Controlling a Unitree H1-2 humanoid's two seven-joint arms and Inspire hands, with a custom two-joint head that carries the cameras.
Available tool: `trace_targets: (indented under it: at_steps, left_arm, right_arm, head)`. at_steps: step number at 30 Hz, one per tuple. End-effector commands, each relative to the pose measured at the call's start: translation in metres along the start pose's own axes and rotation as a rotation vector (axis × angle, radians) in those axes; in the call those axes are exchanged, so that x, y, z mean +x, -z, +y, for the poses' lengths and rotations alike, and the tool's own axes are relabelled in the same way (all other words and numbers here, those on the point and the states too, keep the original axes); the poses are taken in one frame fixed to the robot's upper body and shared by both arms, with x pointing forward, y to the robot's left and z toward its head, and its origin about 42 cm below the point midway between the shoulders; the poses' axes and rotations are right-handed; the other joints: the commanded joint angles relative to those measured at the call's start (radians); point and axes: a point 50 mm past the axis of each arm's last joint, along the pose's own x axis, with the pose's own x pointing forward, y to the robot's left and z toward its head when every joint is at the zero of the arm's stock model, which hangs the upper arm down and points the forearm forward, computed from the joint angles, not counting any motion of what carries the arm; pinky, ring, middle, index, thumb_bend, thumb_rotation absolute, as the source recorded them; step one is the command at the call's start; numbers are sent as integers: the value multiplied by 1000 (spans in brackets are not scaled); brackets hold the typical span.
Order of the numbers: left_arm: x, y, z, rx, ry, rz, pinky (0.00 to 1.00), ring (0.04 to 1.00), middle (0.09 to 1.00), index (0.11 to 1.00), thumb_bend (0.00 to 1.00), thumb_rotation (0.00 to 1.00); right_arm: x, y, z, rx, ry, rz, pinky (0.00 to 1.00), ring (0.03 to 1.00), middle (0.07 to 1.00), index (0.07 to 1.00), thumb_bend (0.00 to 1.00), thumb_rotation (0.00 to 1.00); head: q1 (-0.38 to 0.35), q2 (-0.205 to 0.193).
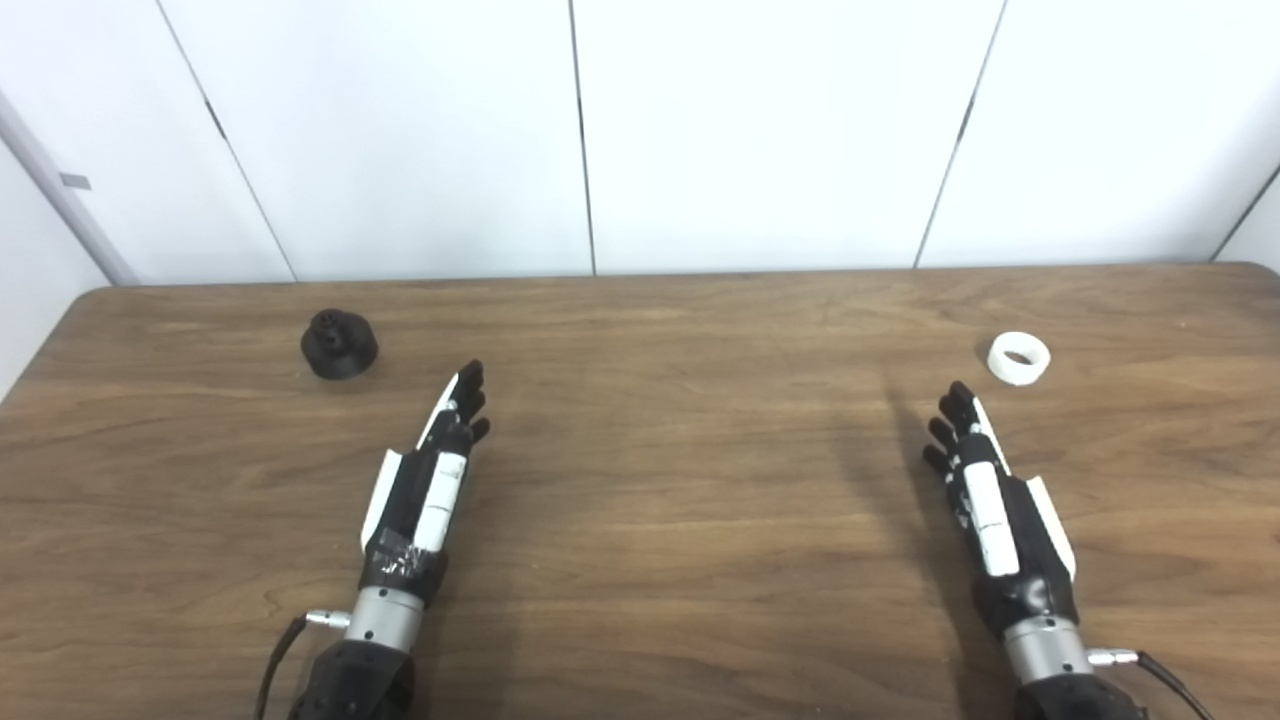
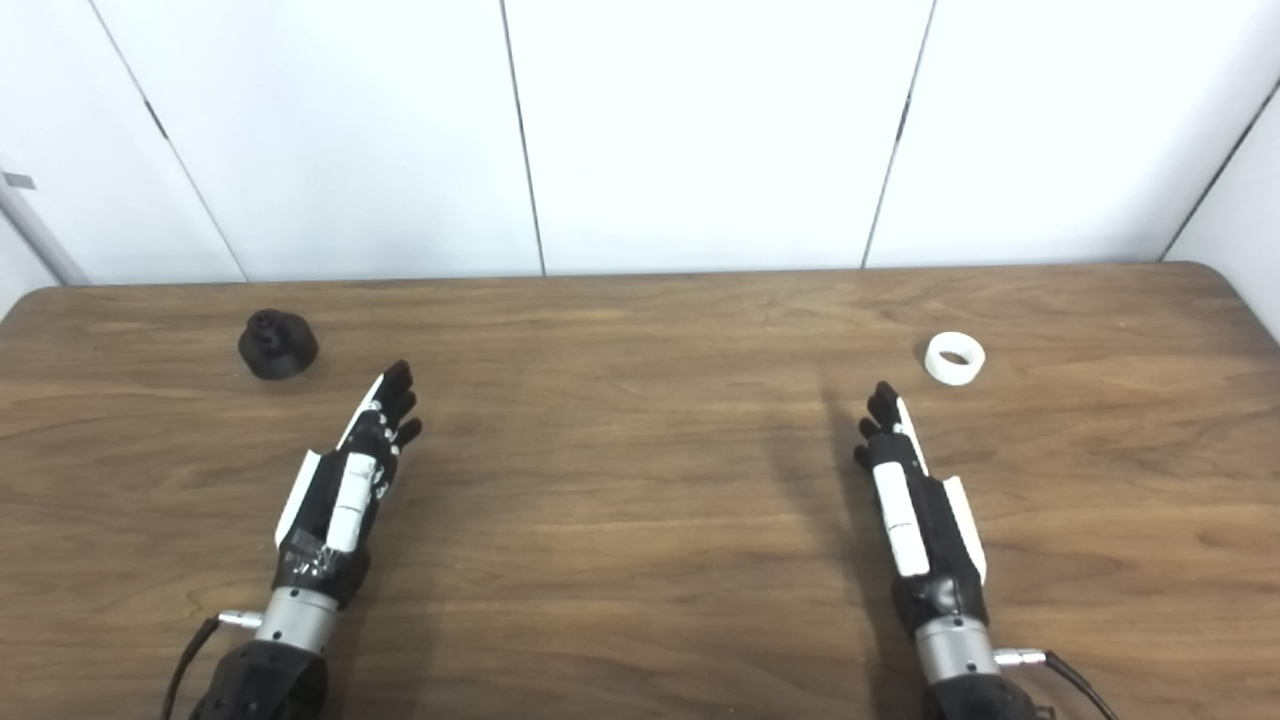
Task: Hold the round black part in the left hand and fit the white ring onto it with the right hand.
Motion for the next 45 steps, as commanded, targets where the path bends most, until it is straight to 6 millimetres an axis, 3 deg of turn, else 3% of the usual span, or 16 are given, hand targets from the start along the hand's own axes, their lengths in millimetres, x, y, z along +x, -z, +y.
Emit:
trace_targets:
  at_steps: [1,20,23,24,28,33,36,41,45]
  left_arm:
    - [-4,4,1,-3,-13,-7,959,1000,1000,989,682,915]
    - [-4,3,5,35,-19,8,949,991,999,982,689,902]
    - [-4,2,13,151,-67,44,843,912,937,948,701,819]
    - [-3,2,17,180,-97,57,805,871,890,914,729,732]
    - [-2,0,34,254,-175,39,764,798,807,856,708,477]
    - [4,-3,66,438,-235,-73,700,739,751,797,758,310]
    - [9,-4,84,558,-263,-132,673,736,746,779,786,249]
    - [11,1,105,828,-254,-190,660,749,793,799,813,244]
    - [10,13,120,970,-237,-195,709,808,854,855,850,204]
  right_arm:
    - [5,-13,-2,-7,-2,-75,937,973,997,1000,466,999]
    - [5,-13,1,-10,-2,-72,931,969,989,993,470,994]
    - [6,-13,2,-10,-4,-71,934,966,988,994,471,991]
    - [6,-13,2,-12,-5,-71,941,967,990,997,477,995]
    - [6,-13,3,-13,-4,-71,943,968,990,997,475,998]
    - [7,-12,4,-13,0,-65,951,969,989,993,489,994]
    - [7,-12,4,-14,1,-65,943,966,989,998,493,991]
    - [7,-11,4,-14,-3,-69,946,966,991,999,491,991]
    - [8,-11,1,-10,-6,-72,946,970,997,1000,480,988]
  head:
    - [-1,1]
    - [-6,4]
    - [-6,2]
    - [-6,2]
    - [-8,2]
    - [-6,-4]
    - [-8,-7]
    - [11,-11]
    - [46,-18]
